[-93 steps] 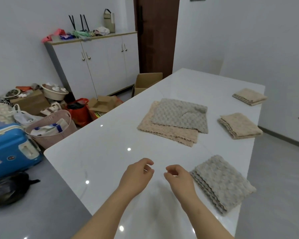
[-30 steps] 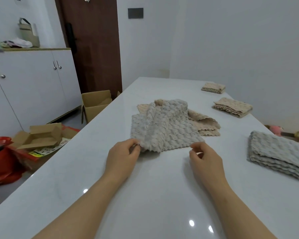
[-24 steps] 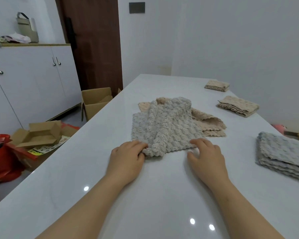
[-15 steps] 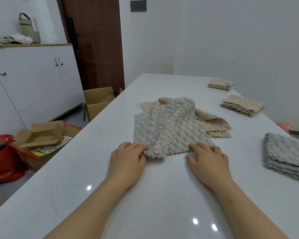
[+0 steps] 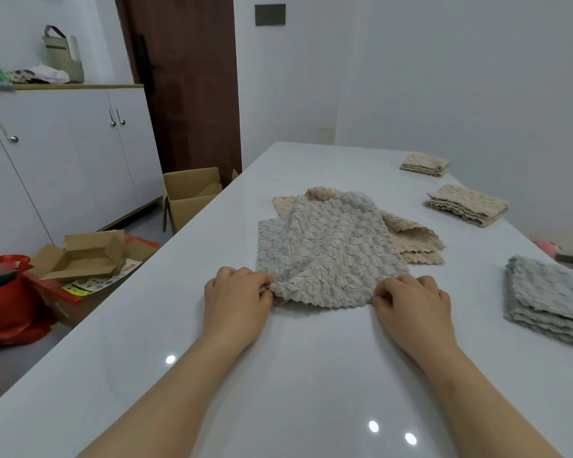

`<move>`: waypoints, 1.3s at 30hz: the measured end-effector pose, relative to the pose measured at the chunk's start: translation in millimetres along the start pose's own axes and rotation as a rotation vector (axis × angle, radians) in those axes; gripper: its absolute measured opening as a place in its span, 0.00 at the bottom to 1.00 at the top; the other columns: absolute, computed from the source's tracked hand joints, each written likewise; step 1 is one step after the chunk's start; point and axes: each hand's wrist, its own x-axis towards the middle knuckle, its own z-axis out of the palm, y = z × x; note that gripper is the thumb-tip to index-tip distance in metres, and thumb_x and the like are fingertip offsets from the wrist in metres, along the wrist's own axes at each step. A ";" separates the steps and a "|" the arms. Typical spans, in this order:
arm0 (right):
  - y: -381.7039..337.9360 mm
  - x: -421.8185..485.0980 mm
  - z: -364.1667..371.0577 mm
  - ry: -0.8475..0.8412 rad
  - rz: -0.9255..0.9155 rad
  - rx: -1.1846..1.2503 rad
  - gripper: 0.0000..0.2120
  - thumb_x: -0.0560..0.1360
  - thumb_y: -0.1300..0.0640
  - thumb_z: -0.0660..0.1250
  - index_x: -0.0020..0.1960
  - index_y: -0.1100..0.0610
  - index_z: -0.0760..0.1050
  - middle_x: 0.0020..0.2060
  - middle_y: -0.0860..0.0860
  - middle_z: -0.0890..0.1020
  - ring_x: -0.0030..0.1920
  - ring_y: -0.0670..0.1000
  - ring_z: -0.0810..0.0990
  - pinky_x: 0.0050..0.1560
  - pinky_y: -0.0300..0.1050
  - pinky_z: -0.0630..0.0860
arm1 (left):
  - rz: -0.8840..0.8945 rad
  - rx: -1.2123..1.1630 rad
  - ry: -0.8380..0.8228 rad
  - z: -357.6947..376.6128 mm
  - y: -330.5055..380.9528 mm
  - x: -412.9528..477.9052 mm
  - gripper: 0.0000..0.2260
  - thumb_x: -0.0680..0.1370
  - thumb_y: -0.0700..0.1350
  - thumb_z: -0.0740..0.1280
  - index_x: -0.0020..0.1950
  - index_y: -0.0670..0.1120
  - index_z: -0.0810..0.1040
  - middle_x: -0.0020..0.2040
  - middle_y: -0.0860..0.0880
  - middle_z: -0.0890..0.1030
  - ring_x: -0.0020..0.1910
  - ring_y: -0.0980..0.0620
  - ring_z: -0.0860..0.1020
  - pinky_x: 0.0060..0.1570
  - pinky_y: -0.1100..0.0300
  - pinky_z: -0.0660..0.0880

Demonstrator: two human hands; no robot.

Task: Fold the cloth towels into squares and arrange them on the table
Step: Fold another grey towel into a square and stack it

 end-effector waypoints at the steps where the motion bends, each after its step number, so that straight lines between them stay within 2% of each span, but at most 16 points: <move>1: 0.5 0.7 -0.9 -0.001 0.004 0.037 0.07 0.77 0.52 0.60 0.50 0.48 0.77 0.56 0.45 0.76 0.59 0.52 0.65 0.57 0.46 0.59 | 0.008 0.001 0.003 -0.2 -0.7 0.9 0.13 0.78 0.46 0.57 0.56 0.56 0.78 0.53 0.54 0.79 0.59 0.49 0.68 0.53 0.57 0.62; 5: 1.3 -1.3 -10.3 0.051 0.008 0.237 0.03 0.75 0.55 0.64 0.44 0.48 0.75 0.61 0.43 0.76 0.65 0.50 0.63 0.63 0.47 0.57 | 0.009 -0.111 0.047 -7.8 -11.4 5.9 0.12 0.76 0.44 0.60 0.53 0.54 0.80 0.50 0.53 0.82 0.56 0.46 0.71 0.53 0.55 0.69; 7: -0.3 -4.6 -16.6 0.087 -0.032 0.316 0.07 0.72 0.58 0.65 0.38 0.48 0.73 0.53 0.42 0.79 0.63 0.50 0.68 0.64 0.50 0.60 | -0.001 -0.255 0.054 -15.4 -15.1 6.3 0.09 0.75 0.43 0.63 0.50 0.53 0.81 0.46 0.53 0.82 0.52 0.49 0.75 0.50 0.55 0.72; 9: -3.6 -10.9 -20.7 0.039 -0.101 0.379 0.10 0.70 0.60 0.66 0.33 0.49 0.72 0.45 0.39 0.79 0.57 0.48 0.71 0.63 0.50 0.65 | -0.022 -0.403 0.064 -24.7 -14.7 4.3 0.06 0.74 0.43 0.66 0.45 0.54 0.80 0.42 0.55 0.81 0.46 0.55 0.77 0.43 0.64 0.72; 11: -7.0 -16.8 -21.9 -0.050 -0.143 0.401 0.10 0.69 0.60 0.66 0.32 0.49 0.70 0.42 0.40 0.79 0.51 0.46 0.73 0.57 0.46 0.67 | -0.071 -0.525 0.074 -31.5 -13.9 3.4 0.07 0.73 0.42 0.67 0.40 0.54 0.79 0.39 0.54 0.81 0.42 0.55 0.77 0.40 0.65 0.72; 13: -8.0 -19.7 -22.8 -0.086 -0.165 0.409 0.11 0.69 0.59 0.65 0.31 0.49 0.68 0.35 0.44 0.78 0.42 0.47 0.73 0.43 0.41 0.68 | -0.129 -0.696 0.064 -34.9 -13.3 2.7 0.08 0.71 0.38 0.67 0.36 0.51 0.79 0.36 0.50 0.80 0.40 0.49 0.78 0.44 0.54 0.76; 16: -7.5 -21.0 -28.1 -0.114 -0.137 0.456 0.09 0.69 0.61 0.65 0.32 0.51 0.69 0.27 0.46 0.75 0.29 0.43 0.71 0.32 0.36 0.66 | -0.118 -0.796 0.047 -37.5 -9.2 -0.1 0.09 0.71 0.35 0.65 0.41 0.50 0.76 0.31 0.46 0.76 0.34 0.49 0.74 0.45 0.48 0.76; 19: -4.3 -19.8 -31.9 -0.146 -0.104 0.493 0.09 0.69 0.62 0.64 0.33 0.52 0.69 0.21 0.44 0.73 0.24 0.43 0.69 0.31 0.38 0.66 | -0.074 -0.729 0.107 -34.9 -6.9 -1.4 0.13 0.74 0.37 0.64 0.53 0.51 0.70 0.31 0.47 0.75 0.32 0.51 0.73 0.38 0.55 0.73; 21: -2.1 -17.4 -31.6 -0.141 -0.094 0.471 0.08 0.71 0.60 0.64 0.34 0.51 0.71 0.23 0.45 0.73 0.26 0.44 0.68 0.33 0.43 0.68 | -0.067 -0.542 0.120 -29.6 -8.7 -1.2 0.18 0.75 0.40 0.63 0.61 0.53 0.65 0.36 0.47 0.75 0.36 0.50 0.74 0.37 0.57 0.70; 24: -1.4 -15.1 -27.5 -0.136 -0.147 0.342 0.03 0.74 0.54 0.63 0.42 0.49 0.73 0.35 0.44 0.76 0.36 0.44 0.72 0.40 0.43 0.70 | 0.011 -0.250 0.004 -15.5 -13.6 0.8 0.20 0.76 0.45 0.62 0.67 0.55 0.64 0.52 0.51 0.77 0.51 0.49 0.75 0.49 0.55 0.70; 26: -0.9 -14.4 -21.8 -0.174 -0.209 0.179 0.05 0.76 0.50 0.61 0.48 0.48 0.74 0.42 0.44 0.75 0.44 0.45 0.72 0.47 0.42 0.71 | 0.109 -0.059 -0.089 -7.4 -12.8 0.1 0.16 0.78 0.49 0.59 0.66 0.56 0.68 0.62 0.53 0.75 0.61 0.48 0.70 0.57 0.55 0.67; 29: -2.1 -12.6 -18.4 -0.190 -0.226 0.102 0.08 0.78 0.50 0.59 0.50 0.50 0.75 0.43 0.45 0.74 0.46 0.46 0.71 0.49 0.41 0.70 | 0.130 0.067 -0.132 -7.5 -11.5 1.4 0.14 0.80 0.53 0.56 0.65 0.57 0.70 0.64 0.55 0.72 0.63 0.48 0.67 0.59 0.55 0.64; 33: -1.4 -11.9 -27.4 -0.313 -0.175 0.167 0.07 0.77 0.50 0.61 0.43 0.50 0.75 0.39 0.45 0.78 0.40 0.45 0.74 0.42 0.38 0.70 | 0.141 0.082 -0.239 -21.4 -12.6 3.0 0.09 0.78 0.52 0.59 0.57 0.55 0.75 0.54 0.54 0.77 0.57 0.51 0.73 0.56 0.55 0.67; 36: 0.7 -14.2 -38.8 -0.456 -0.107 0.322 0.13 0.74 0.50 0.66 0.32 0.52 0.74 0.26 0.43 0.74 0.27 0.42 0.70 0.30 0.34 0.66 | 0.072 0.013 -0.266 -35.0 -15.5 -3.1 0.05 0.74 0.52 0.64 0.45 0.55 0.78 0.43 0.58 0.77 0.49 0.54 0.74 0.54 0.57 0.69; 38: 0.2 -15.6 -40.5 -0.388 -0.041 0.474 0.16 0.74 0.49 0.66 0.29 0.54 0.71 0.21 0.44 0.70 0.23 0.43 0.66 0.27 0.35 0.64 | 0.062 -0.045 -0.148 -36.2 -14.2 -4.8 0.05 0.73 0.54 0.64 0.42 0.56 0.78 0.47 0.57 0.77 0.53 0.53 0.73 0.54 0.55 0.68; 39: -0.7 -15.7 -39.4 -0.290 -0.058 0.470 0.14 0.74 0.48 0.65 0.31 0.52 0.72 0.23 0.44 0.72 0.24 0.43 0.68 0.29 0.37 0.67 | 0.077 -0.074 -0.097 -33.7 -12.5 -5.4 0.07 0.73 0.56 0.63 0.46 0.57 0.78 0.53 0.56 0.76 0.58 0.52 0.71 0.57 0.55 0.67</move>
